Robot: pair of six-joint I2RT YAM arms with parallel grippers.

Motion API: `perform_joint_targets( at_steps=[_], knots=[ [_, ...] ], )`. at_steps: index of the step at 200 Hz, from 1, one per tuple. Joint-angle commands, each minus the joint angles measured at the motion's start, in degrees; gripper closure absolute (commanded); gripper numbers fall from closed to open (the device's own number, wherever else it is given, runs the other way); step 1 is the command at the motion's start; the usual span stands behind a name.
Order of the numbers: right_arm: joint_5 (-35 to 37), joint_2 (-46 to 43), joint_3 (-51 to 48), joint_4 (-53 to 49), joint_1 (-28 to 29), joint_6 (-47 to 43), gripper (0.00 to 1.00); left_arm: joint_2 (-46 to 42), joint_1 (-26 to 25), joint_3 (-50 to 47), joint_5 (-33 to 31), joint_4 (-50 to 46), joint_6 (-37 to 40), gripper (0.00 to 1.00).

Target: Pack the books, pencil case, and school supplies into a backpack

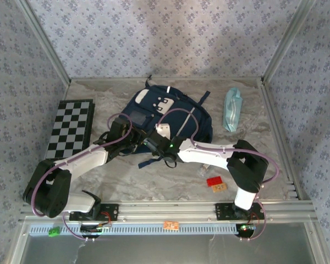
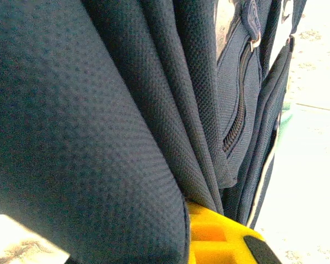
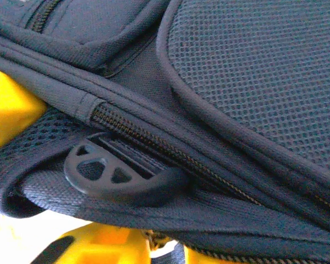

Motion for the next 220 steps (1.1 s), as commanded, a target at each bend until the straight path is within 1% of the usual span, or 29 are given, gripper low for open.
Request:
perform_joint_targets(
  at_steps=[1, 18, 36, 46, 57, 60, 91, 100, 116, 128, 142, 150, 161, 173, 186, 196, 203, 207, 220],
  knots=[
    [6.51, -0.49, 1.17, 0.9, 0.31, -2.11, 0.83, -2.44, -1.07, 2.94, 2.87, 1.18, 0.83, 1.0],
    [7.24, -0.7, 1.34, 0.2, 0.8, -3.1, 0.92, -2.46, -0.99, 2.91, 2.44, 0.55, 1.26, 1.0],
    [9.46, -1.78, 1.14, -1.49, 1.45, -3.81, 0.97, -2.95, -0.51, 3.01, 1.75, -0.83, 2.24, 1.0],
    [9.55, -2.71, 0.38, -2.34, 1.61, -3.96, 1.0, -3.3, 0.26, 2.96, 1.38, -1.75, 2.83, 1.0],
    [8.54, -4.24, -0.49, -2.53, 1.7, -5.01, 1.0, -3.13, 1.76, 3.14, 1.81, -1.91, 3.71, 1.0],
    [8.33, -4.62, -2.41, -2.51, 1.81, -5.19, 1.0, -2.98, 2.32, 3.31, 2.17, -2.08, 3.92, 1.0],
    [4.44, -11.19, -9.42, -3.89, 1.6, -5.57, 1.0, -1.25, 7.79, 4.95, 5.04, -2.28, 6.6, 1.0],
    [2.74, -13.18, -11.44, -4.35, 0.91, -5.91, 1.0, 0.09, 9.35, 5.98, 7.04, -1.66, 8.0, 1.0],
    [2.22, -16.4, -14.14, -6.72, 0.01, -5.9, 1.0, 2.88, 12.08, 8.73, 10.43, -3.16, 10.24, 1.0],
    [2.61, -18.06, -15.44, -8.33, -0.62, -6.4, 1.0, 4.74, 13.75, 10.11, 11.57, -3.2, 12.05, 1.0],
    [1.29, -18.73, -15.95, -8.63, -1.6, -8.53, 1.0, 7.29, 15.36, 12.45, 13.21, -2.97, 14.3, 1.0],
    [0.5, -18.66, -15.53, -8.79, -1.88, -9.42, 1.0, 8.97, 16.0, 14.74, 13.73, -5.03, 16.55, 1.0],
    [-2.32, -18.39, -14.69, -6.97, -1.73, -11.95, 1.0, 11.23, 16.57, 18.43, 13.85, -8.3, 20.34, 1.0],
    [-5.88, -17.99, -13.63, -4.15, -0.49, -14.27, 1.0, 14.03, 16.73, 22.07, 12.57, -12.31, 24.41, 1.0],
    [-11.01, -16.84, -12.75, 0.28, 0.26, -15.06, 1.0, 16.85, 17.02, 24.56, 13.83, -12.82, 26.95, 0.94],
    [-14.53, -15.46, -11.88, 3.05, 0.33, -15.16, 1.0, 18.35, 17.43, 25.8, 15.3, -12.93, 27.52, 0.89],
    [-15.63, -14.39, -11.33, 4.42, 0.27, -14.95, 1.0, 18.95, 17.71, 25.8, 16.98, -11.95, 27.84, 0.82],
    [-15.88, -13.75, -10.96, 4.79, 0.32, -14.83, 1.0, 19.0, 17.81, 25.55, 17.82, -11.21, 27.96, 0.77],
    [-15.59, -12.0, -9.78, 4.54, 0.2, -14.23, 1.0, 17.74, 17.96, 23.99, 18.87, -10.62, 28.12, 0.62]
  ],
)
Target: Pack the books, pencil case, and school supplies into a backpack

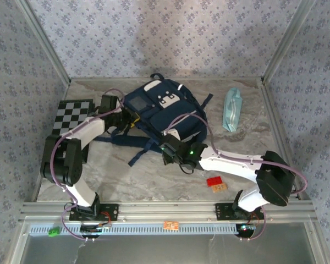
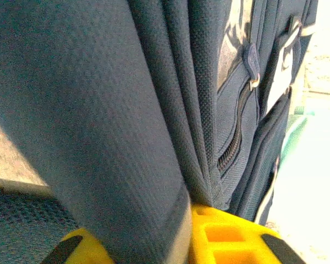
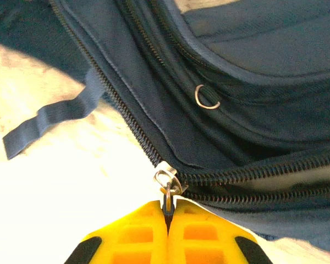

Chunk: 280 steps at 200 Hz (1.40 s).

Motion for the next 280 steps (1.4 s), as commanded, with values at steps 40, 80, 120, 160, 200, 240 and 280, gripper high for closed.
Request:
perform_joint_targets(
  at_steps=[40, 80, 120, 160, 200, 240, 280],
  knots=[
    [-6.54, 5.06, 2.37, 5.17, 0.74, 1.0, 1.0, -11.89, -0.45, -11.64, 1.87, 4.39, -1.47, 0.4],
    [-6.96, 6.27, 2.38, 5.93, 0.9, 0.99, 1.0, -19.74, -10.37, -25.12, -6.65, 13.6, -18.41, 0.36],
    [-7.51, 6.52, 1.2, 7.37, 1.1, 2.8, 1.0, -17.53, -17.25, -27.54, -12.7, 20.03, -27.83, 0.35],
    [-8.4, 8.35, 2.63, 7.08, 1.29, 2.63, 1.0, -10.36, -19.72, -22.66, -11.52, 25.91, -29.81, 0.39],
    [-5.48, 7.58, 3.87, 4.39, 1.77, 2.96, 1.0, -8.18, -21.31, -22.78, -13.04, 27.72, -30.42, 0.71],
    [-3.52, 6.01, 3.77, 1.22, 1.69, 3.15, 1.0, -8.64, -19.41, -23.0, -13.11, 25.22, -27.03, 0.99],
    [-1.69, 2.31, 2.16, -3.95, 1.77, 3.75, 1.0, -12.27, -13.9, -23.73, -12.0, 20.56, -21.53, 1.0]
  ],
)
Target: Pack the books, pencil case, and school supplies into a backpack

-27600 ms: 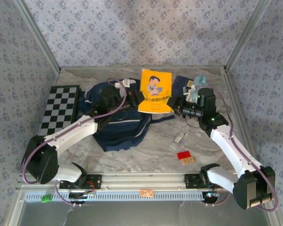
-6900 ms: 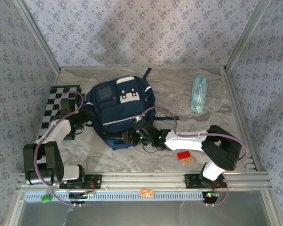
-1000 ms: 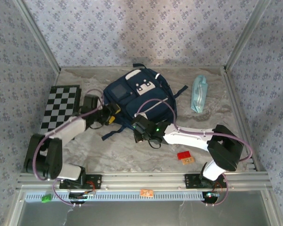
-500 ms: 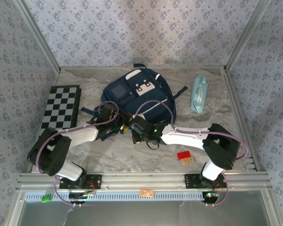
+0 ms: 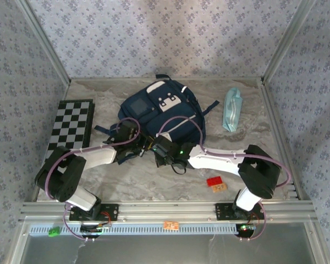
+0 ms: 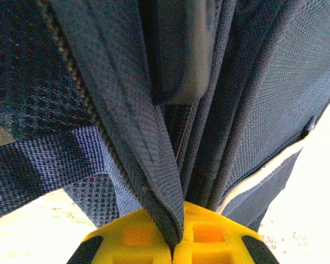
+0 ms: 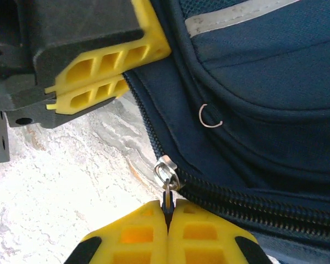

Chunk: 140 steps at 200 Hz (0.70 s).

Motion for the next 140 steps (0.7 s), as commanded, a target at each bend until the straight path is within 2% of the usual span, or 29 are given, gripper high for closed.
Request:
perform_joint_targets(
  at_steps=[1, 15, 40, 75, 88, 123, 140],
  knots=[
    [1.57, -4.51, -0.14, -6.16, 0.79, 1.45, 1.0, -2.94, 4.65, 0.59, -1.69, -1.88, 5.15, 1.0],
    [1.03, -6.79, -2.42, -6.66, 0.41, 1.46, 1.0, -3.62, 7.42, 1.72, 0.34, -5.42, 8.12, 1.0],
    [0.79, -9.82, -4.82, -10.85, -1.54, 1.55, 1.0, -4.48, 12.09, 2.37, 3.0, -6.28, 11.9, 1.0],
    [2.67, -13.15, -5.54, -15.17, -4.09, -0.22, 1.0, -2.35, 17.13, 7.66, 7.9, -10.58, 18.26, 1.0],
    [-0.23, -13.38, -4.47, -13.3, -3.99, -3.57, 1.0, -1.38, 17.73, 9.1, 9.44, -10.63, 19.29, 1.0],
    [-10.01, -7.22, 0.41, -6.0, 0.55, -7.85, 1.0, 1.57, 18.05, 13.24, 10.87, -12.04, 22.28, 1.0],
    [-10.73, -2.57, 2.91, -4.15, 1.53, -7.62, 1.0, 2.7, 18.96, 14.72, 10.44, -14.7, 25.37, 1.0]
  ],
)
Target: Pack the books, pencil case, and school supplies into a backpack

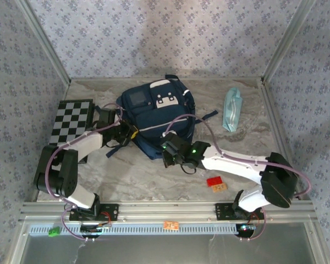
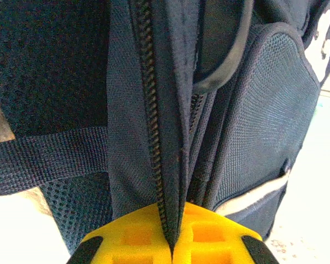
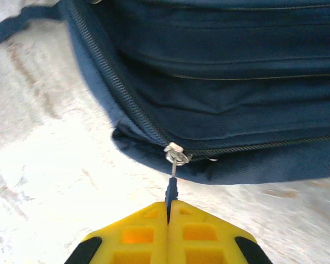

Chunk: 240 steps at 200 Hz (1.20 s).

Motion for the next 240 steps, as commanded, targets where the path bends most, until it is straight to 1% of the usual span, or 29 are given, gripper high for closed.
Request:
perform_joint_targets(
  at_steps=[1, 8, 12, 24, 35, 45, 62, 78, 110, 122, 138, 153, 162, 180, 198, 226, 240],
  knots=[
    [-6.25, 5.47, 4.03, 1.93, 2.34, -2.71, 1.0, 1.01, 1.64, 4.86, -0.54, 0.98, 5.81, 1.0],
    [-5.2, 7.42, 5.11, 1.49, 2.44, -2.51, 1.0, 1.15, 2.16, 4.88, 0.23, 0.57, 6.38, 1.0],
    [-4.06, 8.58, 5.92, 0.68, 2.35, -2.05, 1.0, 1.11, 2.36, 4.65, 0.68, 0.48, 6.58, 0.98],
    [-2.38, 10.85, 7.56, -1.38, 2.01, -0.6, 1.0, 0.16, 2.6, 3.41, 1.24, 0.46, 6.72, 0.87],
    [-1.32, 11.66, 8.12, -0.49, 1.87, -0.43, 1.0, -1.42, 2.51, 1.52, 1.1, 0.33, 6.44, 0.78],
    [-1.0, 12.01, 8.29, -0.14, 1.79, -0.09, 1.0, -3.55, 2.3, -0.61, 0.41, 0.03, 5.93, 0.72],
    [-0.99, 13.19, 8.89, -1.51, 1.29, 1.03, 1.0, -6.5, 0.85, -4.1, -0.44, -0.19, 5.15, 0.7],
    [-1.22, 14.07, 9.36, -2.05, 0.55, 1.52, 1.0, -9.01, -1.71, -6.88, -2.05, 0.17, 2.9, 0.68],
    [-1.08, 14.47, 9.63, -1.24, -0.04, 1.68, 1.0, -9.85, -5.46, -8.51, -4.96, 0.65, -0.56, 0.63],
    [-1.17, 14.67, 9.85, -0.84, -0.28, 1.75, 1.0, -8.54, -6.16, -8.14, -5.32, 0.73, -1.04, 0.64],
    [-1.13, 15.47, 10.42, -0.75, -0.77, 1.97, 0.96, -6.23, -7.25, -7.93, -4.05, 2.26, -2.47, 0.66],
    [-1.11, 16.29, 10.41, -0.57, -1.13, 2.03, 0.92, -4.98, -8.82, -8.12, -4.58, 3.59, -3.41, 0.72],
    [-1.11, 16.86, 12.64, -0.3, -1.27, 1.9, 0.91, -4.45, -9.54, -8.12, -5.08, 3.63, -3.47, 0.76],
    [-1.02, 18.23, 13.54, -0.24, -1.37, 1.89, 0.88, -3.49, -10.04, -8.31, -5.05, 4.01, -3.9, 0.81],
    [-0.74, 19.46, 14.73, -0.28, -1.52, 1.86, 0.85, -3.17, -10.47, -8.82, -5.02, 5.17, -4.27, 0.88],
    [1.21, 22.03, 17.36, -3.08, -1.78, 2.08, 0.8, -3.21, -10.73, -8.76, -5.22, 5.03, -4.11, 0.94],
    [1.93, 22.73, 17.72, -3.58, -1.87, 2.51, 0.75, -3.53, -10.76, -8.74, -5.28, 4.6, -3.94, 0.96]
  ],
)
